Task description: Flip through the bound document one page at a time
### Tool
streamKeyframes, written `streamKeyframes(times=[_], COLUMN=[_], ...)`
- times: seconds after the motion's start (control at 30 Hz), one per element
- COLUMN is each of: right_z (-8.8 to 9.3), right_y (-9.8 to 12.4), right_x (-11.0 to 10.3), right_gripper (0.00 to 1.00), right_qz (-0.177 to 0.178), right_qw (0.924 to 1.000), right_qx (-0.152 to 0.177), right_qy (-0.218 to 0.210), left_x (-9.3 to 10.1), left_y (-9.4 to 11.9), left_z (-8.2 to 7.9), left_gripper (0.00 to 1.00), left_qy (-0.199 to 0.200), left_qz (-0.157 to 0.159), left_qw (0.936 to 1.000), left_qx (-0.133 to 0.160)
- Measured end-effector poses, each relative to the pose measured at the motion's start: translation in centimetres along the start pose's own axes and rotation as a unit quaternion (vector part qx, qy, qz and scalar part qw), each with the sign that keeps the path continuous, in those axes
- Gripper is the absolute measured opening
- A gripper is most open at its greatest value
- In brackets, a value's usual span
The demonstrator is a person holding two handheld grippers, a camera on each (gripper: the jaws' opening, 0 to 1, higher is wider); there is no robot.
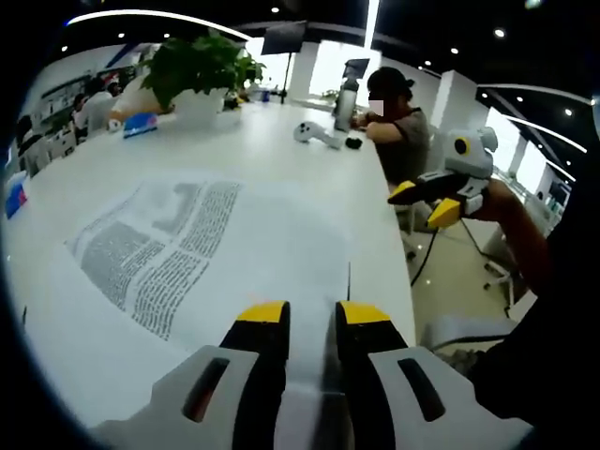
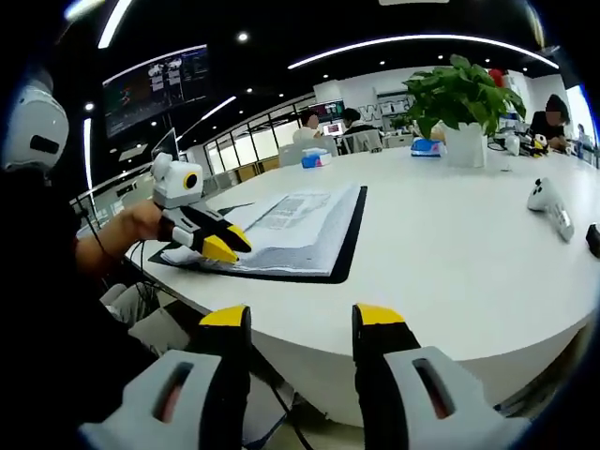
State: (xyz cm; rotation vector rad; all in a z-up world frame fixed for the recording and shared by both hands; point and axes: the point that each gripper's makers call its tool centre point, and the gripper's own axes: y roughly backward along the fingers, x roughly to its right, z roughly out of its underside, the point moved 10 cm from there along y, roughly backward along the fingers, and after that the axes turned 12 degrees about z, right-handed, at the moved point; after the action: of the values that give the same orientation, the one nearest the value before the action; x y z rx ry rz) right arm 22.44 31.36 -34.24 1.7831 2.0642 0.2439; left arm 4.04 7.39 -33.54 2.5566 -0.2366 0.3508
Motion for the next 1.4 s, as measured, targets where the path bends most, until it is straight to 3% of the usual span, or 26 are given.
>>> streamKeyframes(times=[0.13, 0.63, 0.97, 1.07, 1.27, 1.4], right_z=[-0.2, -1.1, -1.9, -2.0, -2.7, -2.9], right_y=[-1.3, -4.6, -6.5, -7.5, -8.4, -8.9], right_x=[-0.8, -2.6, -2.8, -2.9, -2.9, -2.7], right_gripper=[0.41, 0.39, 0.37, 0.35, 0.34, 0.31], right_qz=[-0.017, -0.053, -0.053, -0.048, -0.053, -0.036], right_qw=[0.9989, 0.9955, 0.991, 0.991, 0.9872, 0.9846], right_qx=[-0.002, -0.016, -0.005, -0.021, -0.007, -0.006], right_qy=[-0.043, -0.077, -0.123, -0.124, -0.15, -0.171], left_x=[0.0, -0.2, -0.1, -0.1, -0.1, 0.0], left_y=[0.0, 0.0, 0.0, 0.0, 0.0, -0.1], left_z=[0.0, 0.2, 0.2, 0.3, 0.3, 0.3], left_gripper=[0.22, 0.22, 0.23, 0.23, 0.23, 0.23], left_qy=[0.001, 0.003, -0.007, -0.007, -0.006, -0.01], left_qz=[0.001, 0.001, -0.003, -0.003, -0.003, -0.006], left_qw=[1.0, 1.0, 0.9999, 0.9999, 0.9999, 0.9999], left_qx=[0.003, 0.009, 0.008, 0.008, 0.009, 0.007])
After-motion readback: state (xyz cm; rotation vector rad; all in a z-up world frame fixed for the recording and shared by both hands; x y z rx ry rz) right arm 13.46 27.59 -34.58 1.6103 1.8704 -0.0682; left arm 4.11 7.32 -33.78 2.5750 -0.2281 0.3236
